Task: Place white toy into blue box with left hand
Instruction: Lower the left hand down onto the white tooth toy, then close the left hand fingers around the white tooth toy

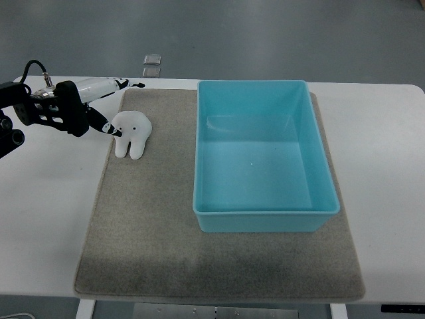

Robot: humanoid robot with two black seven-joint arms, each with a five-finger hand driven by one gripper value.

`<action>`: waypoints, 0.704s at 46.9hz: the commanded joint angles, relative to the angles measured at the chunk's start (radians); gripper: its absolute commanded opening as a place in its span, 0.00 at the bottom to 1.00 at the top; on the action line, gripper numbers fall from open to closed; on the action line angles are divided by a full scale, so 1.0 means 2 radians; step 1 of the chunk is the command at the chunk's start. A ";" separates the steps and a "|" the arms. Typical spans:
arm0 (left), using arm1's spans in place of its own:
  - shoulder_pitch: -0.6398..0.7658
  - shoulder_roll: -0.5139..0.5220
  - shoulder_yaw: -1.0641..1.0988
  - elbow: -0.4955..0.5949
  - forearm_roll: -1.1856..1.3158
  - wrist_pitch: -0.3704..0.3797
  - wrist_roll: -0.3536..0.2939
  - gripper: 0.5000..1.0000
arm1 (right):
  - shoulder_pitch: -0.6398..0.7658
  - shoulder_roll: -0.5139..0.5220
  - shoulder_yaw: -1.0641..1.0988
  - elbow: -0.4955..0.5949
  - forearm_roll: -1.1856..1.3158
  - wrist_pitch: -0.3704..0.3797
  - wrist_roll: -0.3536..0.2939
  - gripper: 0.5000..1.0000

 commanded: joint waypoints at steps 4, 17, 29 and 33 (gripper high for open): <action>0.002 -0.002 0.000 -0.008 -0.001 -0.002 0.002 0.97 | 0.000 0.000 0.000 0.000 0.000 0.000 0.000 0.87; 0.017 -0.007 0.000 -0.009 -0.002 -0.002 0.004 0.98 | 0.000 0.000 0.000 0.000 0.000 0.000 0.000 0.87; 0.019 -0.019 0.000 0.002 0.002 -0.001 0.005 0.98 | 0.000 0.000 0.000 0.000 0.000 0.000 0.000 0.87; 0.019 -0.019 0.001 0.003 0.004 0.000 0.005 0.96 | 0.000 0.000 0.000 0.000 0.000 0.000 0.000 0.87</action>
